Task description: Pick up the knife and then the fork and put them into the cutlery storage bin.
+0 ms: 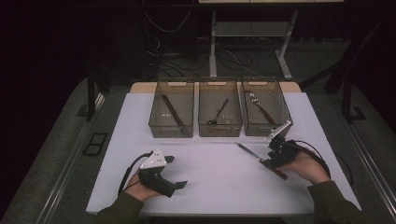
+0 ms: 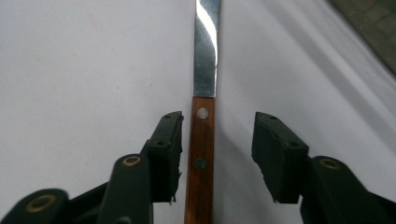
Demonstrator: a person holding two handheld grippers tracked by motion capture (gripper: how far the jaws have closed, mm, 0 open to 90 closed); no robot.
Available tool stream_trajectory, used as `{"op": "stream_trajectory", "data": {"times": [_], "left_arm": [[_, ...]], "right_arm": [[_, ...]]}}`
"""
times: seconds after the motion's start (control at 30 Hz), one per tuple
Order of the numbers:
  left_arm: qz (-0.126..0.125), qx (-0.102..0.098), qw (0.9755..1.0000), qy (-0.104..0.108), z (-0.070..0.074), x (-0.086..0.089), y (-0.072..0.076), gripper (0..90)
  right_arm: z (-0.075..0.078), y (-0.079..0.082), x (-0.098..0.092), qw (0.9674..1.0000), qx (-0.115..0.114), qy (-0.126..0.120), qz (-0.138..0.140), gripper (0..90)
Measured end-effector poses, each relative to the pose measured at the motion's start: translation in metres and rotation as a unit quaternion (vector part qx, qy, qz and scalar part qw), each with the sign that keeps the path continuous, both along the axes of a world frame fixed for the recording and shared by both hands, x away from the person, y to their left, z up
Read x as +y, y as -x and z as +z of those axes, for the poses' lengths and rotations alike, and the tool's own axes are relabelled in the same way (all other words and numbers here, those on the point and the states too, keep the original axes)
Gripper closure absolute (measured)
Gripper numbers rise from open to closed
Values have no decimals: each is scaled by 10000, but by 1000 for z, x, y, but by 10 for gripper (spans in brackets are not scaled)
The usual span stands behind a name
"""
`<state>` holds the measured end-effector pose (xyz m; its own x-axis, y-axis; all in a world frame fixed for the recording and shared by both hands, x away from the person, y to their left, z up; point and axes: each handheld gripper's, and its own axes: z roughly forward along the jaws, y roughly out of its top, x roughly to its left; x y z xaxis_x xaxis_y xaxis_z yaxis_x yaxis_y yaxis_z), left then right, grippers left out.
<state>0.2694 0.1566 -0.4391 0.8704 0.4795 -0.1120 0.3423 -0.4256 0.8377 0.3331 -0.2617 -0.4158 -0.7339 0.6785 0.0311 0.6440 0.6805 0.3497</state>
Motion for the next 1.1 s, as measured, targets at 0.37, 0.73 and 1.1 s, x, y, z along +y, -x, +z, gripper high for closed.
{"op": "stream_trajectory", "data": {"times": [0.37,0.73,1.1], "left_arm": [[5,0,10000,0,0,0,0,0],[9,-10,10000,1,0,-1,0,0],[9,-33,10000,4,0,0,0,0]], "right_arm": [[-4,-9,18,9984,311,402,251,683],[-4,-16,31,9935,515,946,372,774],[-3,-14,22,9968,503,578,245,778]]}}
